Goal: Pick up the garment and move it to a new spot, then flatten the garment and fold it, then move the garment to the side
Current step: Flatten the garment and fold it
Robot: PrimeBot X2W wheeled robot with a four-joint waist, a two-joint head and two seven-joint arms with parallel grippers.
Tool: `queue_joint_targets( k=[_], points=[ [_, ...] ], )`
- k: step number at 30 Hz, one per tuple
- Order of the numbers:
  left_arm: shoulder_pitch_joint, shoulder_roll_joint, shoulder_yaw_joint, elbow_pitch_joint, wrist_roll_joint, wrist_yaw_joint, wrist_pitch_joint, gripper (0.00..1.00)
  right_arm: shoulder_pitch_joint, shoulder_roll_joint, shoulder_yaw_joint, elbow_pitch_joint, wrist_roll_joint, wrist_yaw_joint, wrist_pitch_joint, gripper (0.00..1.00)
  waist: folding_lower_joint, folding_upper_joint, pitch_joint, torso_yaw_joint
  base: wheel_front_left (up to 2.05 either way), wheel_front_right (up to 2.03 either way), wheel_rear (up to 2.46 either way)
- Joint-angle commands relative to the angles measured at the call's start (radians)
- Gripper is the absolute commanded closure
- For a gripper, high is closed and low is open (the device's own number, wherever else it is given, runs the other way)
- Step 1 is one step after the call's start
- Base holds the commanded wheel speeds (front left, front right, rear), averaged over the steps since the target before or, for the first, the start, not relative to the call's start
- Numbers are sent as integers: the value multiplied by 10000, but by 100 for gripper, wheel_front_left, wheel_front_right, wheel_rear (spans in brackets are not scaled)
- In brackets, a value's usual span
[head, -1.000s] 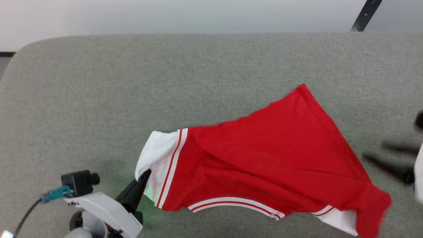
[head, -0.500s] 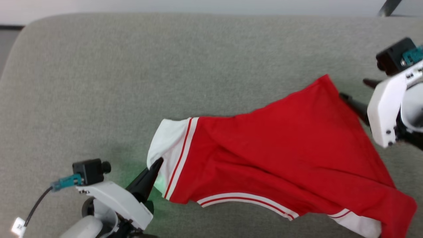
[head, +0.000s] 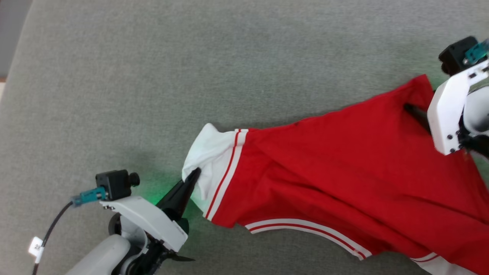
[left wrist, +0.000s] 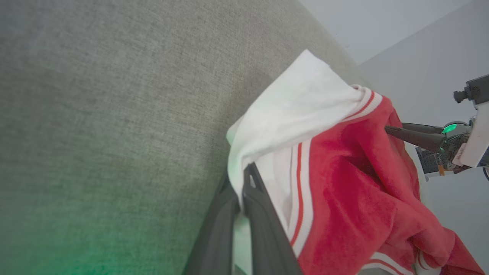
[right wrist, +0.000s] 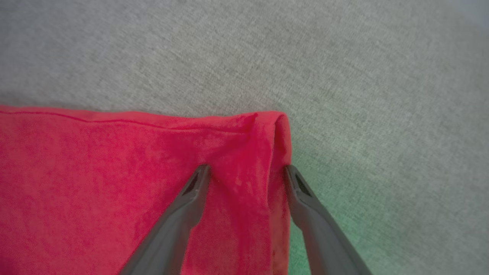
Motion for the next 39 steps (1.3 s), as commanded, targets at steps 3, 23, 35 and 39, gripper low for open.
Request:
queue_joint_targets(
  k=[3,23,35,39],
  points=[
    [-115,-99,-29,161,50,-116,-39,100,136,-17,415,342,241,-16,328,51,0,0,140,205,0,0,0],
    [-575,322,293,180,171,-221,2,100,-355,850,-1284,1058,555,-16,-2050,100,0,0,-498,-423,0,0,0],
    [-4841,74,1580,2059,263,-357,492,100,-2624,2358,-3730,3004,30,-16,-4678,100,0,0,-353,-1140,0,0,0],
    [-6805,-107,1813,3749,681,-305,463,100,-4051,2899,-4406,3777,-369,-19,-5850,100,0,0,-104,-1517,0,0,0]
  ],
)
